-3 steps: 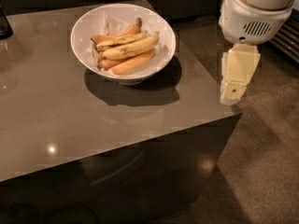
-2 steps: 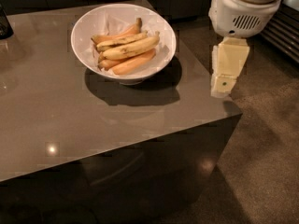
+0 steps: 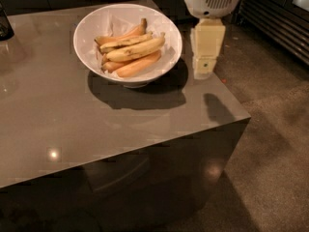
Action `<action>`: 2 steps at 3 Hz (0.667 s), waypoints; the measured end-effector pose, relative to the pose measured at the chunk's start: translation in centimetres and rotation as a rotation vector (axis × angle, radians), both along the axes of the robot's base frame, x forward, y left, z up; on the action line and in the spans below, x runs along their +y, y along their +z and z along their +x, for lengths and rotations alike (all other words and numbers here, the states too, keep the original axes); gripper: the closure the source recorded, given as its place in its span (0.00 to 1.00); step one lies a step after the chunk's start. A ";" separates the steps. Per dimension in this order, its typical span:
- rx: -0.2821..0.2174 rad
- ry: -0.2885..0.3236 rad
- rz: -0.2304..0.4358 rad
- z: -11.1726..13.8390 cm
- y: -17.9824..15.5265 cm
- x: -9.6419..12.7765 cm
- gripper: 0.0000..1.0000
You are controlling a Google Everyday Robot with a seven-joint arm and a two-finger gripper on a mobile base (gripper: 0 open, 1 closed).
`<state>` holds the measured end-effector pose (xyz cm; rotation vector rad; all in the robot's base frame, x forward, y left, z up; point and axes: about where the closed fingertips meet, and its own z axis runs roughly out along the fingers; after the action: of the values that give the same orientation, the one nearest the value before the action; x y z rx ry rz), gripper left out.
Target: Pick banana from white bowl
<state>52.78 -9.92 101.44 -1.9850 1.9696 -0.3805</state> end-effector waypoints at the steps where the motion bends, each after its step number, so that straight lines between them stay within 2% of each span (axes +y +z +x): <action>1: -0.026 0.051 -0.037 2.2 0.4 2.2 0.00; 2: -0.041 0.053 -0.029 2.2 0.8 2.4 0.00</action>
Offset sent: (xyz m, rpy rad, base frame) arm 0.0182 0.0183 0.0033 -0.0312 -0.0210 0.0432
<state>54.99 -7.55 102.22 -2.0267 1.8926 -0.4363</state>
